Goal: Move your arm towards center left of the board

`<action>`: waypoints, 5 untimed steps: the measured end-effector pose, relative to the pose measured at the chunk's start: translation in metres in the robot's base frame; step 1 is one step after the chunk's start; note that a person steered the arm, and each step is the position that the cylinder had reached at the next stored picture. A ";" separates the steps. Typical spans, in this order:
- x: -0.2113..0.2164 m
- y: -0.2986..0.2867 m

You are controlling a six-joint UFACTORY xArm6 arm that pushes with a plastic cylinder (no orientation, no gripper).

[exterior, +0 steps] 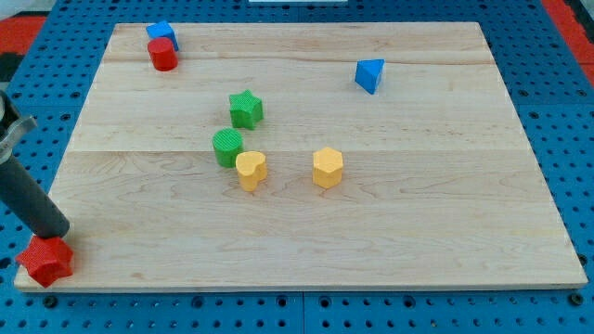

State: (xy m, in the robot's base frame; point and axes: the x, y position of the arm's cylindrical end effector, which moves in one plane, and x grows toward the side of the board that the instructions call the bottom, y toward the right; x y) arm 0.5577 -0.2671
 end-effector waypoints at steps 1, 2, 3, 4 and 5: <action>0.000 0.001; -0.006 0.009; -0.041 0.030; -0.114 0.041; -0.189 0.041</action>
